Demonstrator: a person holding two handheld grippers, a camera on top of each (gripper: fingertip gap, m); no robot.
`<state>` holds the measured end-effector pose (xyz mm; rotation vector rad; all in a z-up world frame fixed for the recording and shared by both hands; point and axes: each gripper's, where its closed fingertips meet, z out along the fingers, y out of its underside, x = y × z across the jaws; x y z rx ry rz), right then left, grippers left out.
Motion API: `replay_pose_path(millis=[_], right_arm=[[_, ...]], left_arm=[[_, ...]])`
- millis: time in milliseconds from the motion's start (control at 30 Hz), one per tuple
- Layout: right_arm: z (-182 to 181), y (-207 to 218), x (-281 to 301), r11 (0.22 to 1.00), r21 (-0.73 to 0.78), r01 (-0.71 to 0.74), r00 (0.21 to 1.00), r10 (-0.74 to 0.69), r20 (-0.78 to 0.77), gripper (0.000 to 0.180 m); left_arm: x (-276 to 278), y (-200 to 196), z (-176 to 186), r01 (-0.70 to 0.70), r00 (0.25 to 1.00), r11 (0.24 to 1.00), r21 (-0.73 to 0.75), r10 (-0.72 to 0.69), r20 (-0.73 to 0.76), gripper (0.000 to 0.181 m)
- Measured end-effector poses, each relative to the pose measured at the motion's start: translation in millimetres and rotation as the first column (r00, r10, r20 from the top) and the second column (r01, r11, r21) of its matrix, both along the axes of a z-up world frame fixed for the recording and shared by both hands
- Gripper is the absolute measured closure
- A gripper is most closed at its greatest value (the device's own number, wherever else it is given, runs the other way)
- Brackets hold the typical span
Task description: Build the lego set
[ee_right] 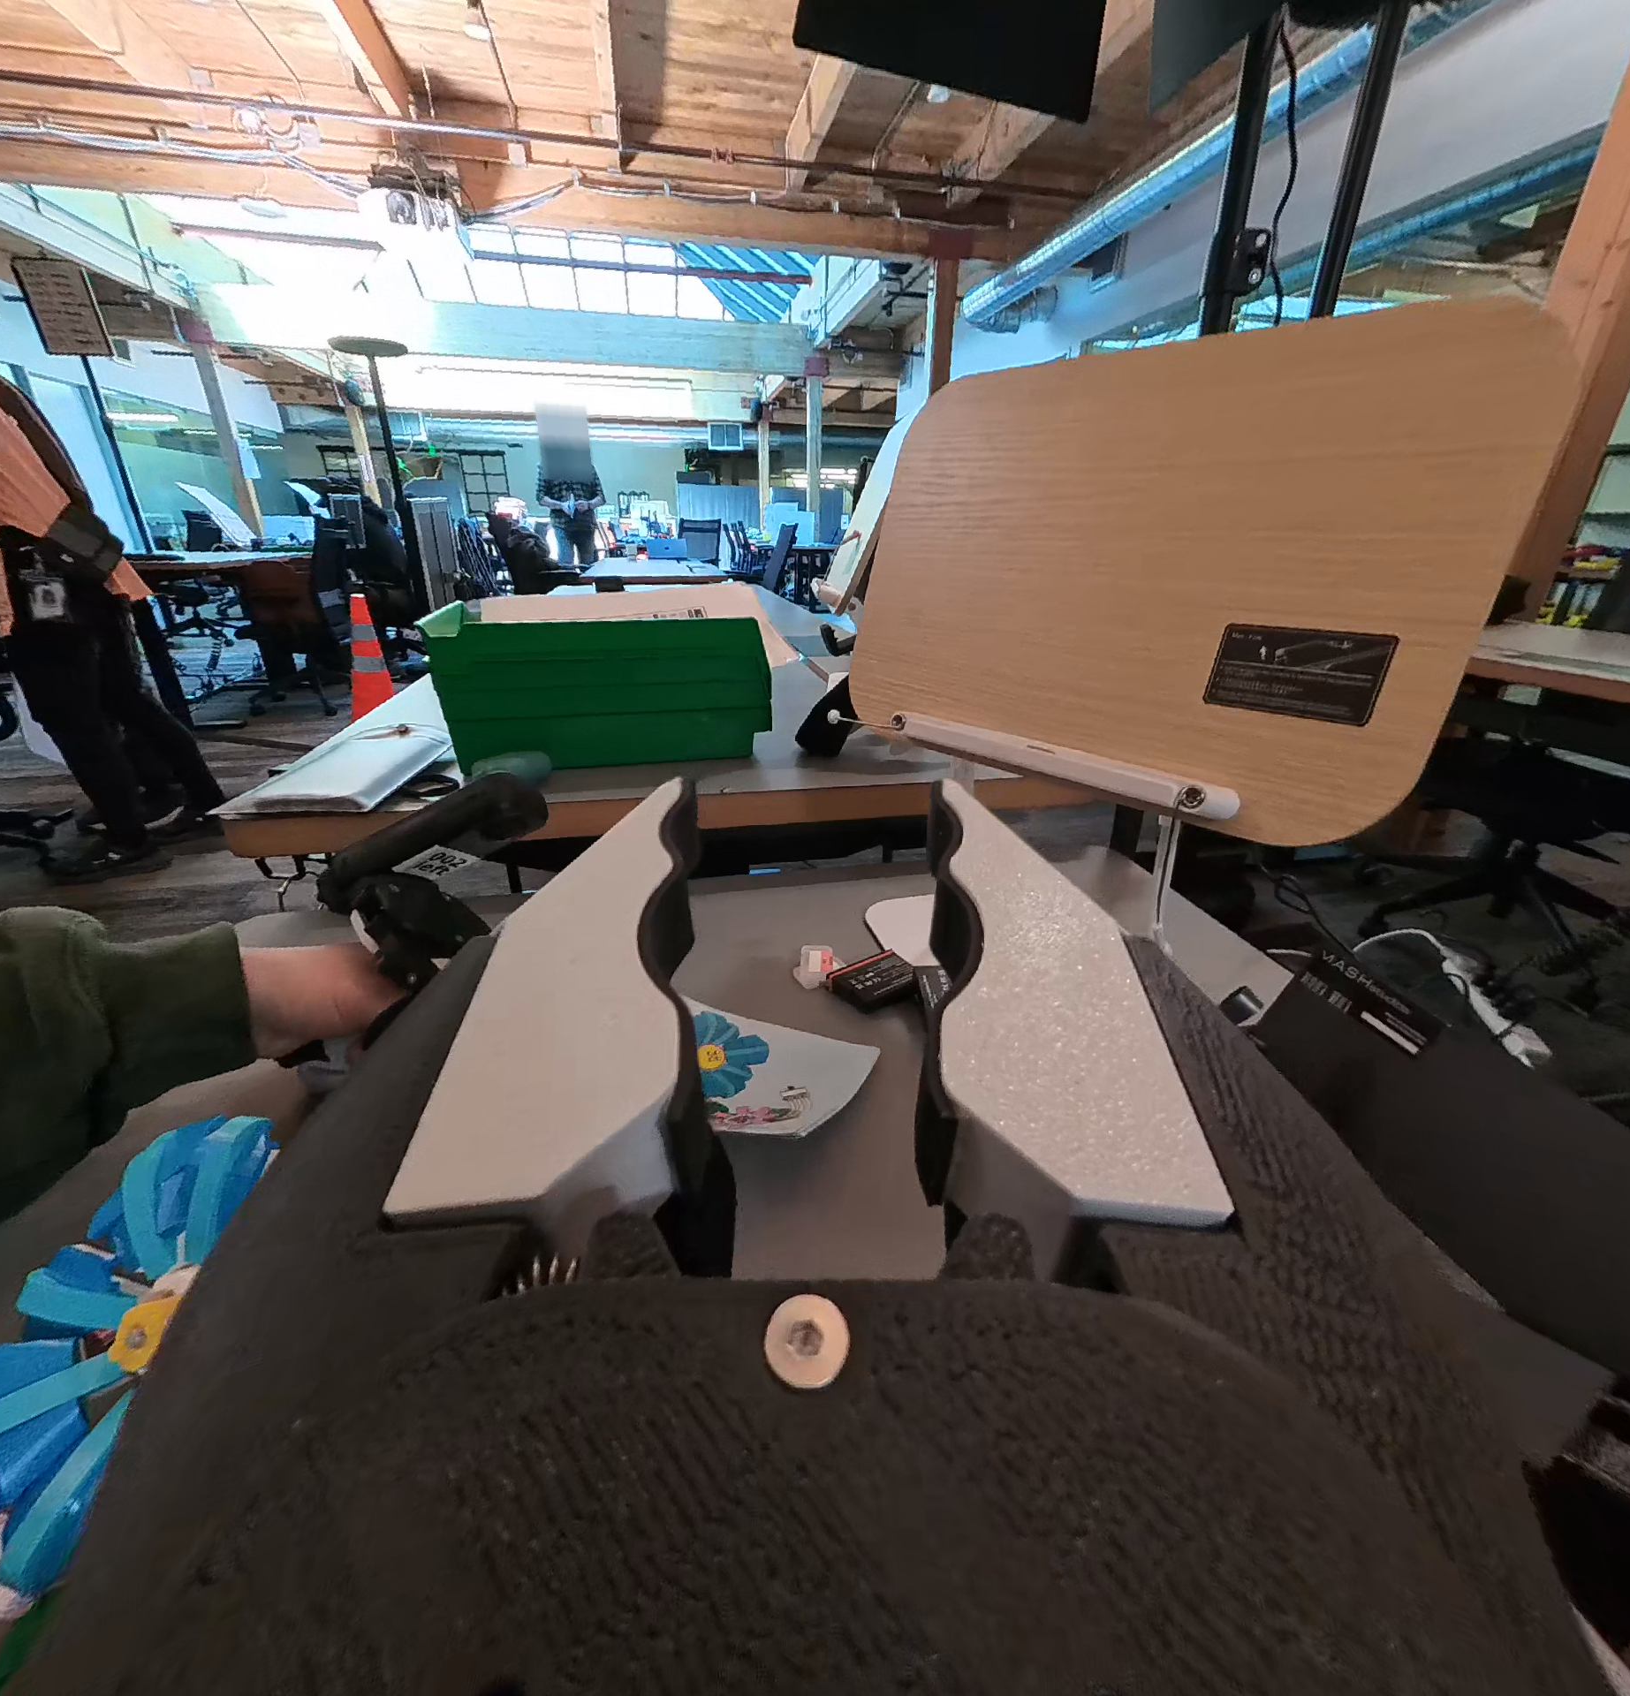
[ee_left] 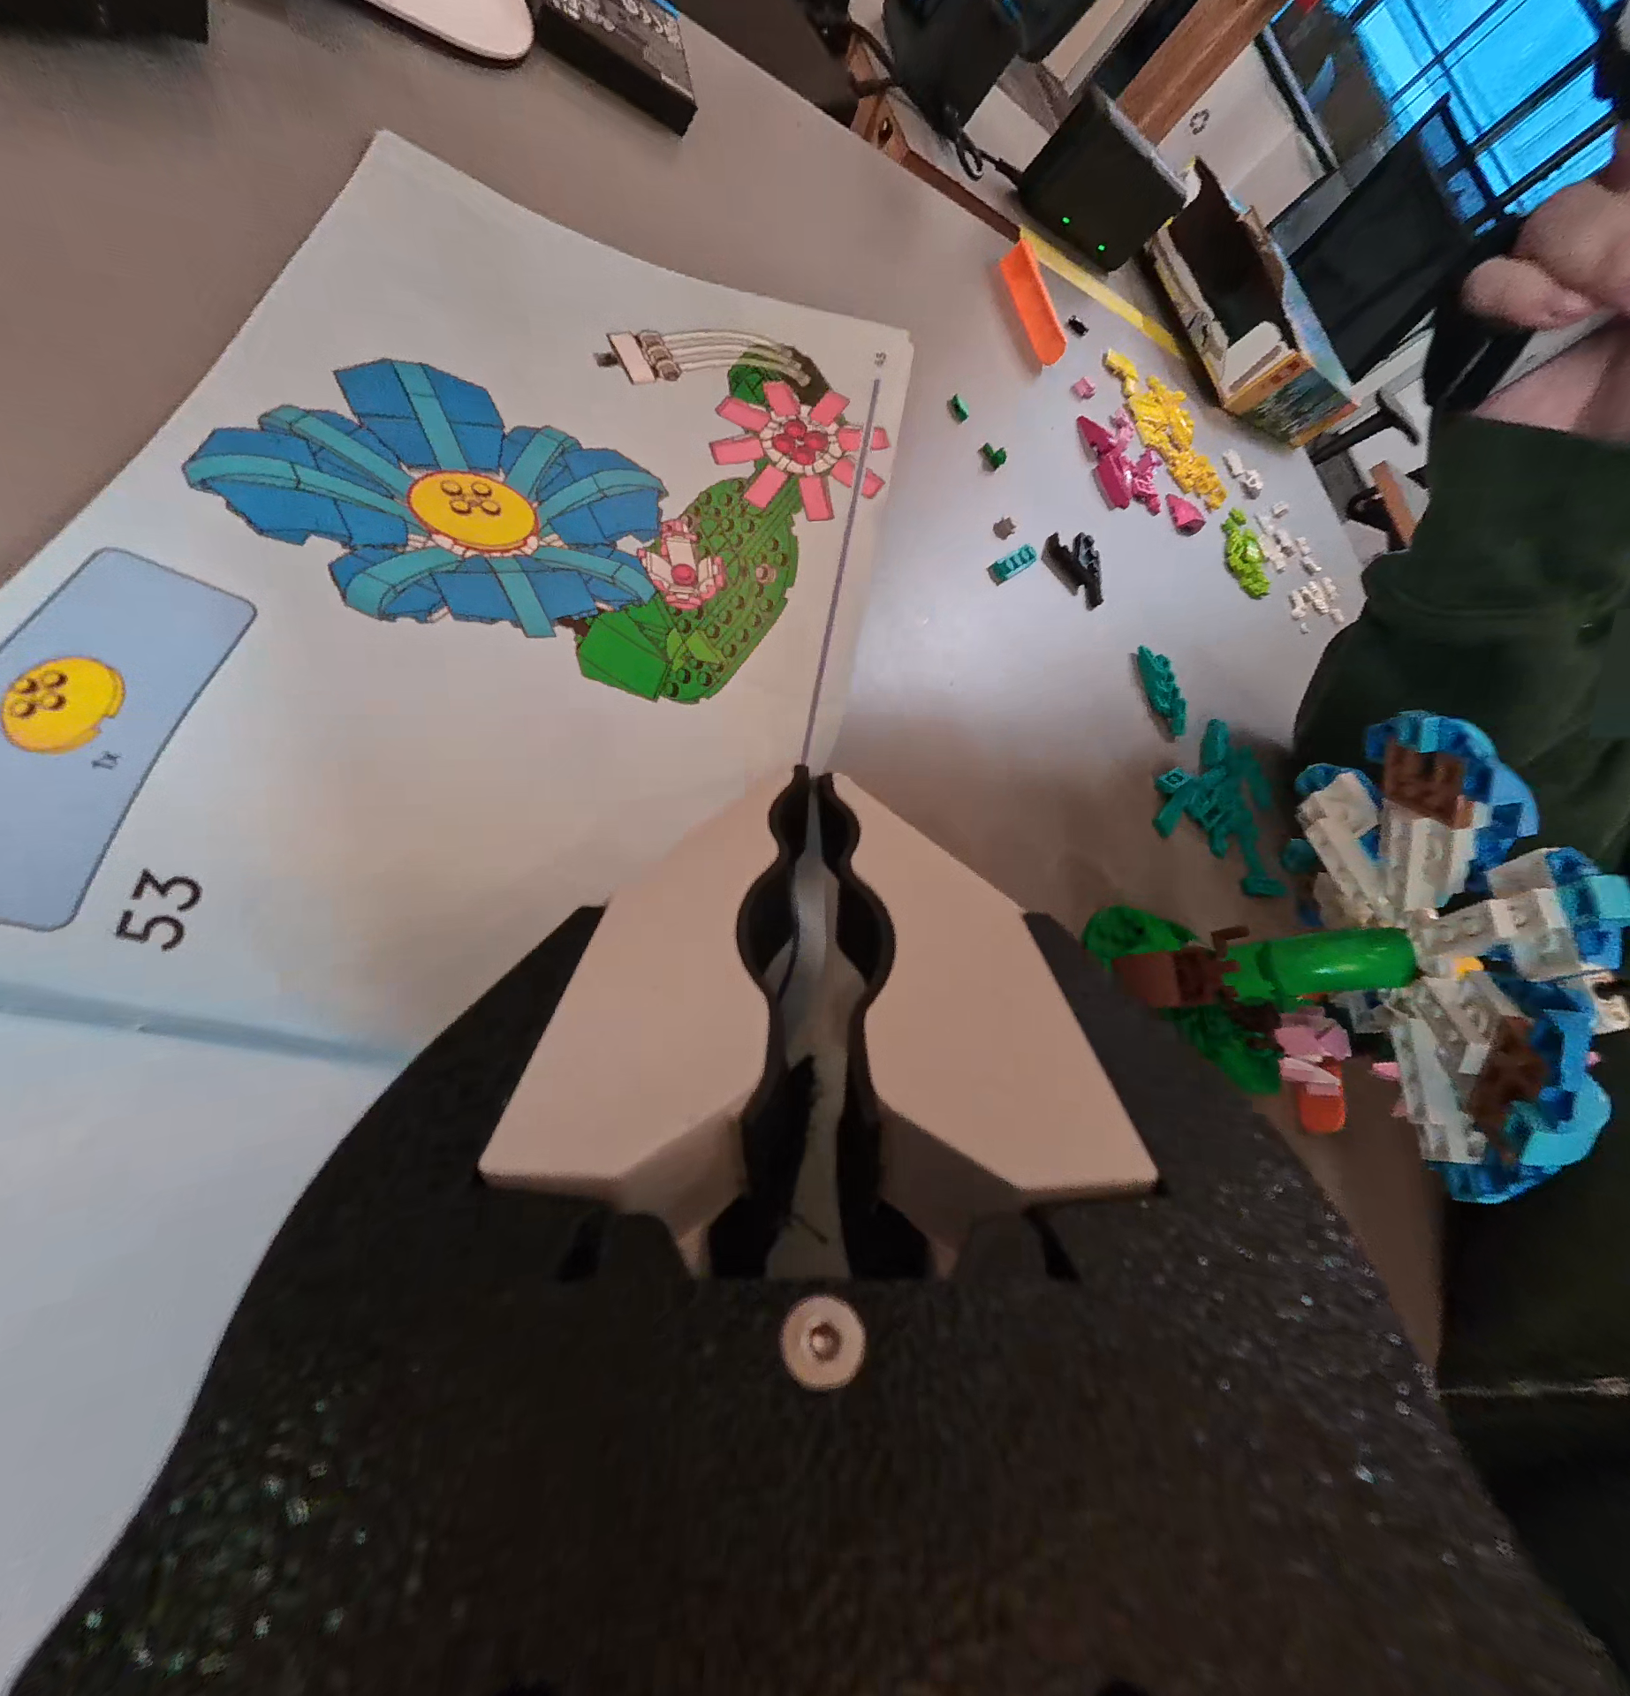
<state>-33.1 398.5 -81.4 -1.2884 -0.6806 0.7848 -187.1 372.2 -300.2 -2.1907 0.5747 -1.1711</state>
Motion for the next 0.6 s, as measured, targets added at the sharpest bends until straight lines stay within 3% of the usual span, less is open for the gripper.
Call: replay_pose_path(millis=[333, 600], right_arm=[[-6, 2, -1, 0.999, -0.041, -0.024, 1.000, 0.024, 0.003, 0.130], [-20, 6, -7, 0.994, -0.104, -0.031, 0.999, 0.035, 0.038, 0.130]], left_arm=[[1, -3, 2, 0.020, 0.997, 0.998, -0.063, -0.016, 0.071, 0.181], [-1, -4, 6, 0.014, 0.998, 1.000, 0.003, -0.014, 0.057, 0.181]])
